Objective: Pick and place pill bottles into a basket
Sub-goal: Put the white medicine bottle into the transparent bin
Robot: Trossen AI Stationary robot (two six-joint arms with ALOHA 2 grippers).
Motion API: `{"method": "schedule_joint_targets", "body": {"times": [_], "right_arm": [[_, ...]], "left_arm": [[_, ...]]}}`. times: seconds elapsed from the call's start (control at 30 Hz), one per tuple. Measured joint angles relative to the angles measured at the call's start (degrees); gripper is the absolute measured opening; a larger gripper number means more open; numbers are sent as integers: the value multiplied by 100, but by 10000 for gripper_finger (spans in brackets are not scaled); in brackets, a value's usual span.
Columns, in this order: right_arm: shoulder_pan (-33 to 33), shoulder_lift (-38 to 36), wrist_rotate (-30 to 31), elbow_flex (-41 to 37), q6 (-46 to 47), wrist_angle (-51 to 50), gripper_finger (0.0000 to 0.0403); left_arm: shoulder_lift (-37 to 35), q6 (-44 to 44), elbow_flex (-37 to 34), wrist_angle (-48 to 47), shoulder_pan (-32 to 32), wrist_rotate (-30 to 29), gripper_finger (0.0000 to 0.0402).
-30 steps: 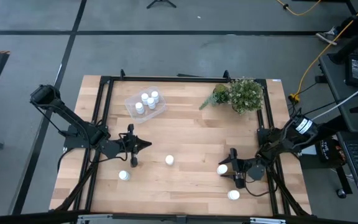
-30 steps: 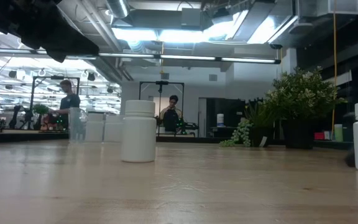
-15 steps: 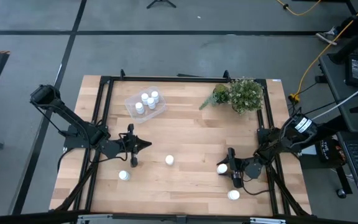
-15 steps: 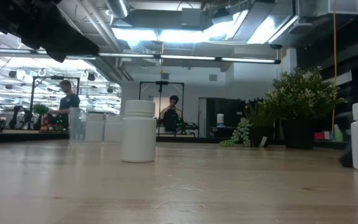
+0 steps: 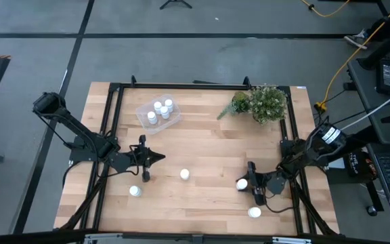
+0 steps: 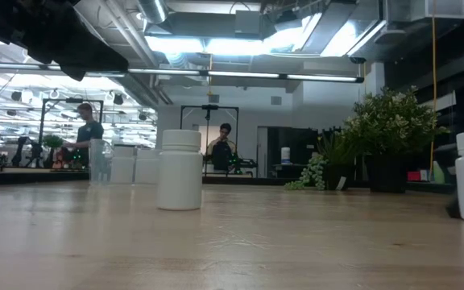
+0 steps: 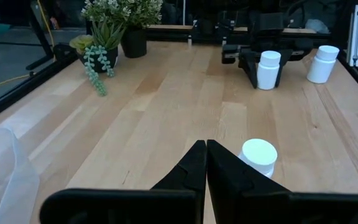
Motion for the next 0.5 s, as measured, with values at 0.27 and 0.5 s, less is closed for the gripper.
{"method": "schedule_joint_targets", "body": {"times": [0.27,0.5], "right_arm": [[-123,-412,-563,-10,-45,-69,174],[-632,-888,-917,-10,-379,-82,171]], "left_arm": [[2,0,0,112,0,-317,13],[2,0,0,314,4,-806,63]]}}
